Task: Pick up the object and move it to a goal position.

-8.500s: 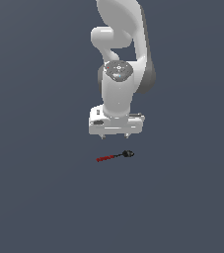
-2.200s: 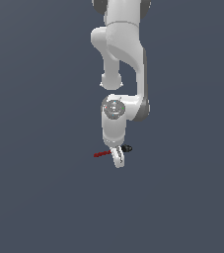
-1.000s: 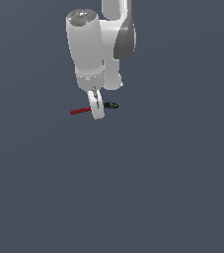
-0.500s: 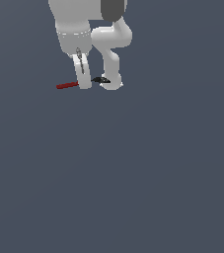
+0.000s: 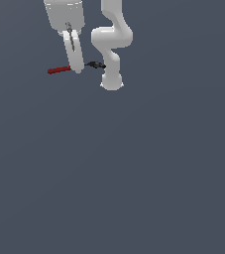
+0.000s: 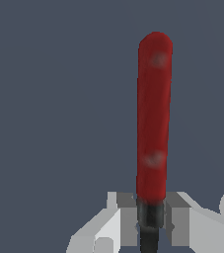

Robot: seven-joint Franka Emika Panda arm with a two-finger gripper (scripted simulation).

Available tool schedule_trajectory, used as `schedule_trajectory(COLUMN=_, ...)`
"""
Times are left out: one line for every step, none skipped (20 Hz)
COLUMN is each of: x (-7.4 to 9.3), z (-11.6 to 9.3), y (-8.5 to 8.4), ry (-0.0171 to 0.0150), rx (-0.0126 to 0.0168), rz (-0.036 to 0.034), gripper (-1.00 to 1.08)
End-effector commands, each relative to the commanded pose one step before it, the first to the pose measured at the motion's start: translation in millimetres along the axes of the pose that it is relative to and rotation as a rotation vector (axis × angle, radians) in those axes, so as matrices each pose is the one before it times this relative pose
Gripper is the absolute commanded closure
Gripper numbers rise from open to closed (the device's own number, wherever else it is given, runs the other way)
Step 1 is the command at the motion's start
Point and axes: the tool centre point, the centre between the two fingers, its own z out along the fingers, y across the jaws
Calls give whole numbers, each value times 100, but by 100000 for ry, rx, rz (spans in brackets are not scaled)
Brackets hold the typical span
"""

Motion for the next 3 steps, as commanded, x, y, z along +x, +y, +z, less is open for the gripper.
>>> schedule_trajectory(x=98, z=-496, y=169, ry=-15, rx=-81, rz=-110, gripper=108)
schedule_trajectory(x=22, z=-74, y=22, ry=0, rx=0, rz=0, gripper=108)
schedule_trajectory(x=7, z=-24, y=7, ry=0, rx=0, rz=0, gripper=108)
